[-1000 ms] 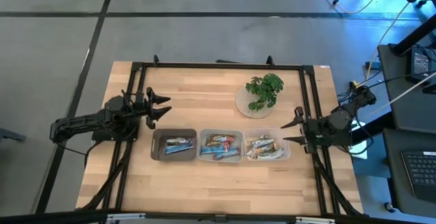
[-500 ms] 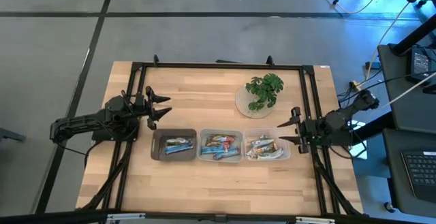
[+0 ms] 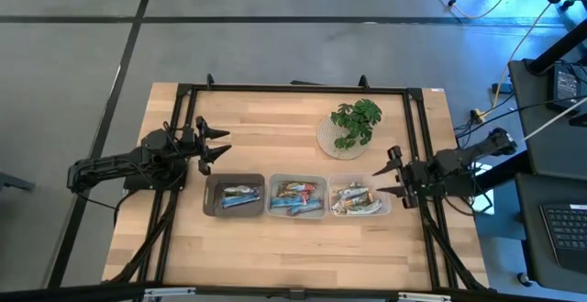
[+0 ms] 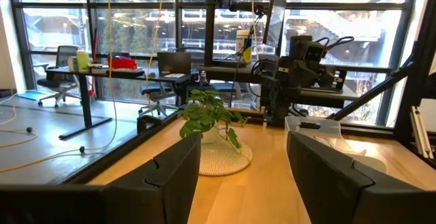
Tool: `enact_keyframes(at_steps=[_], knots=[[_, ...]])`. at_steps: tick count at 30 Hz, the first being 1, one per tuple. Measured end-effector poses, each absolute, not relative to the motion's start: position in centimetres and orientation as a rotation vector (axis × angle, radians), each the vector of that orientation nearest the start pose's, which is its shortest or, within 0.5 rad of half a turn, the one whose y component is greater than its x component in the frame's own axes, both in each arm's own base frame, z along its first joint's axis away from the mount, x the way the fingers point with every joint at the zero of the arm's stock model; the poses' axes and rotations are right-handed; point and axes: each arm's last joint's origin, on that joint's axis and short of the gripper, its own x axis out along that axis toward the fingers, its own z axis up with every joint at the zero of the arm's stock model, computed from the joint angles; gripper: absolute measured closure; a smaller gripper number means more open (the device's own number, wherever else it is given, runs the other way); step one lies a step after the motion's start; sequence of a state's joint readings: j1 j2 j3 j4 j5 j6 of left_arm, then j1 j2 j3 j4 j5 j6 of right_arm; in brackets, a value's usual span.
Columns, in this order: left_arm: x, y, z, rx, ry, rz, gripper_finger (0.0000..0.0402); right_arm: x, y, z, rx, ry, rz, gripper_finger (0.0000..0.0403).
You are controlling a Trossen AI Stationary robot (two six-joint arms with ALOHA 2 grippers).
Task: Pick and place Granola Bars by type
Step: Return to Home Position
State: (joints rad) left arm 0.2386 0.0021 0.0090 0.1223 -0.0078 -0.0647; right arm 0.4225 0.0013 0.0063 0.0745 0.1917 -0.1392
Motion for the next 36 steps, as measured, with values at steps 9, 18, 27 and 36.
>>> enact_keyframes(at_steps=[9, 18, 27, 36], knots=[[9.4, 2.3, 17.8, -0.049, -0.137, 0.241, 0.0190, 9.3, 2.7, 17.5, -0.126, -0.116, 0.234, 0.0197], [9.4, 2.3, 17.8, -0.049, -0.137, 0.241, 0.0190, 9.6, 1.2, 17.1, -0.096, -0.056, 0.010, 0.0197], [9.4, 2.3, 17.8, -0.050, -0.137, 0.241, 0.0190, 9.6, 0.4, 17.2, -0.019, -0.068, -0.156, 0.0197], [9.4, 2.3, 17.8, -0.050, -0.137, 0.241, 0.0190, 9.6, 0.4, 17.2, 0.010, -0.070, -0.153, 0.0197]])
